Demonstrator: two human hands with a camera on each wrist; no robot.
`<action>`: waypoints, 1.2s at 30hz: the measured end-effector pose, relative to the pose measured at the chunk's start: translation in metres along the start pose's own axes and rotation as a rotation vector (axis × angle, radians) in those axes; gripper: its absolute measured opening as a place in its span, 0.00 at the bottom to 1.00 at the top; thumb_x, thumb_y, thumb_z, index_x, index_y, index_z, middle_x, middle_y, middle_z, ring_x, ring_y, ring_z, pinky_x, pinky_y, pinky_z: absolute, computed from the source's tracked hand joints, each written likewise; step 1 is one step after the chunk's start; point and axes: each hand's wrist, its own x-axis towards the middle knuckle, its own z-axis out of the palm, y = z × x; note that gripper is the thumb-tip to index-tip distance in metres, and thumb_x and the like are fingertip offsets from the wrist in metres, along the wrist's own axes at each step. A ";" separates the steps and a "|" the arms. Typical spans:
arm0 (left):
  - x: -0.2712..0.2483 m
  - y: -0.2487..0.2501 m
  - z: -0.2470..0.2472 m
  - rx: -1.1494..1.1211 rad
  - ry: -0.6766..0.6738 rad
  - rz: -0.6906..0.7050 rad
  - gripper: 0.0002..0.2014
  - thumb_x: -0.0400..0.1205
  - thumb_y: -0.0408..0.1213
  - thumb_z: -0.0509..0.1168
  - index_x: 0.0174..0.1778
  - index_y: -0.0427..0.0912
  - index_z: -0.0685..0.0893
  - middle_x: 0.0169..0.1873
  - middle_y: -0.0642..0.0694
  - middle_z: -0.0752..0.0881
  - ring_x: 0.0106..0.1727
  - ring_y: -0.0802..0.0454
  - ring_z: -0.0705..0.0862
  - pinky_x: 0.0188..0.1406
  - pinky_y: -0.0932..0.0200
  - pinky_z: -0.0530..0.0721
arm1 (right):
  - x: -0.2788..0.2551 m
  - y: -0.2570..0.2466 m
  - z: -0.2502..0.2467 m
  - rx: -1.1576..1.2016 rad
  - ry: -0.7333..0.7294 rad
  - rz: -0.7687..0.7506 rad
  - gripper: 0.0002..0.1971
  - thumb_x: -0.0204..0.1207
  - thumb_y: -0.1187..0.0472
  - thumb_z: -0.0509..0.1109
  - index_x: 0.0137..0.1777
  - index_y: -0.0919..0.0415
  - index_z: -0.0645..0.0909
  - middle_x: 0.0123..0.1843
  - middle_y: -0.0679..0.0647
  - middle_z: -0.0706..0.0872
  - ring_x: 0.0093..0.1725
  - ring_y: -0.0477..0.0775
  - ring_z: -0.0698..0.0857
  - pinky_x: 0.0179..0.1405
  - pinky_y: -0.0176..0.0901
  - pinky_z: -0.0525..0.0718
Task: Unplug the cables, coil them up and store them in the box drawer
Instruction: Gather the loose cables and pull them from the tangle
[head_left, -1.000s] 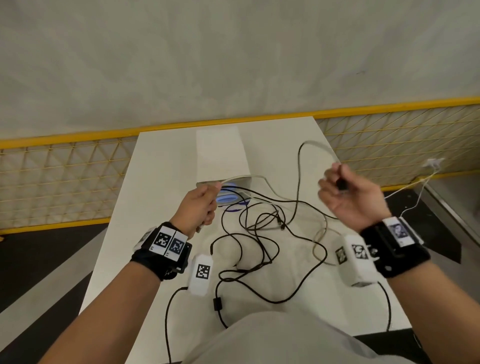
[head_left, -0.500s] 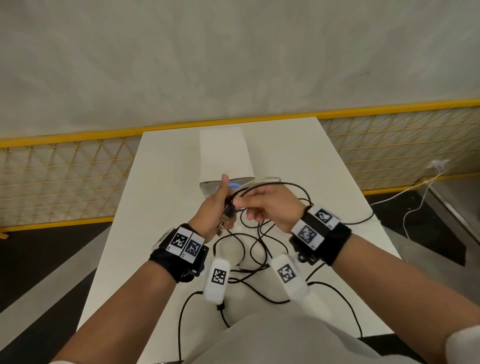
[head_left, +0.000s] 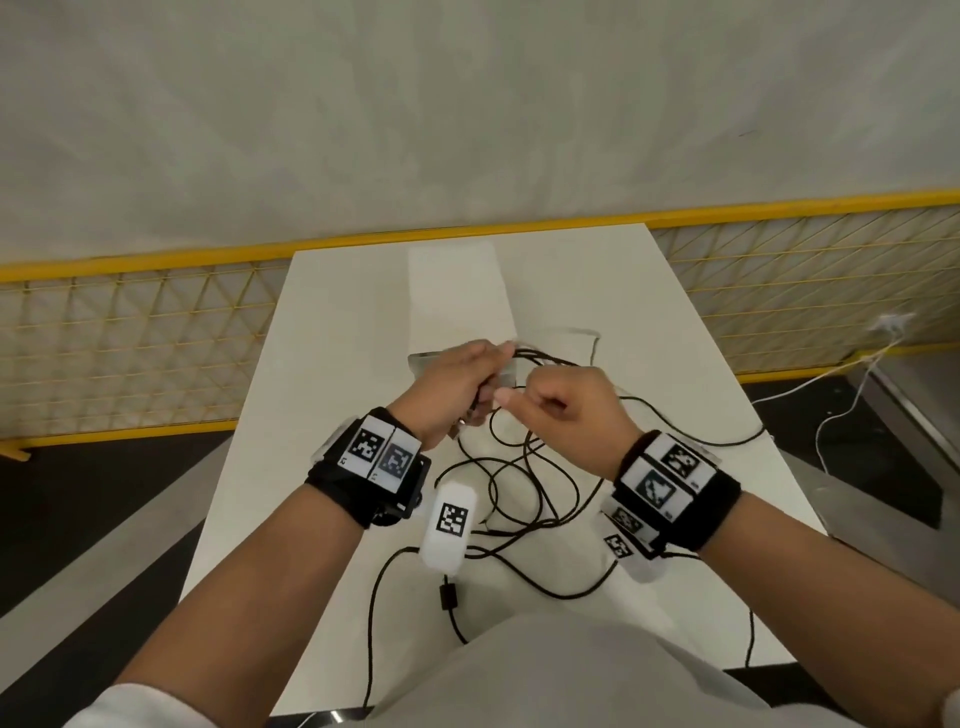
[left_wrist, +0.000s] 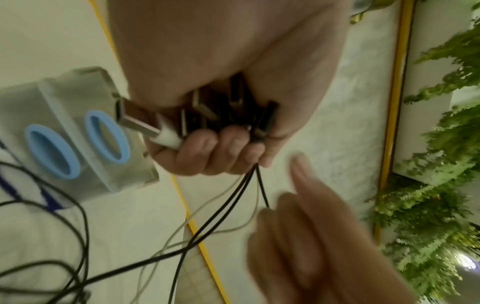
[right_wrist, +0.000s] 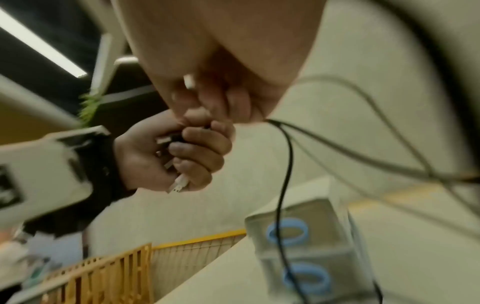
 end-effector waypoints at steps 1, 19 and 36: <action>0.000 0.005 -0.004 0.019 0.001 0.013 0.18 0.83 0.50 0.61 0.29 0.47 0.69 0.18 0.52 0.69 0.17 0.56 0.63 0.18 0.67 0.56 | -0.002 -0.005 -0.006 -0.061 0.141 -0.143 0.20 0.73 0.56 0.75 0.25 0.58 0.70 0.26 0.38 0.68 0.27 0.37 0.68 0.31 0.29 0.66; -0.005 0.044 -0.063 -0.272 0.191 0.294 0.17 0.85 0.45 0.60 0.31 0.46 0.66 0.21 0.51 0.67 0.17 0.54 0.63 0.19 0.64 0.61 | -0.014 0.137 -0.060 -0.064 -0.274 0.721 0.11 0.81 0.60 0.65 0.40 0.60 0.86 0.27 0.54 0.87 0.33 0.56 0.87 0.50 0.53 0.85; -0.004 0.009 -0.049 -0.064 0.277 0.201 0.19 0.85 0.49 0.57 0.30 0.46 0.65 0.21 0.50 0.69 0.17 0.50 0.66 0.21 0.59 0.59 | 0.046 0.058 -0.122 0.018 -0.172 0.731 0.19 0.74 0.55 0.73 0.58 0.67 0.77 0.33 0.55 0.81 0.30 0.51 0.81 0.30 0.44 0.76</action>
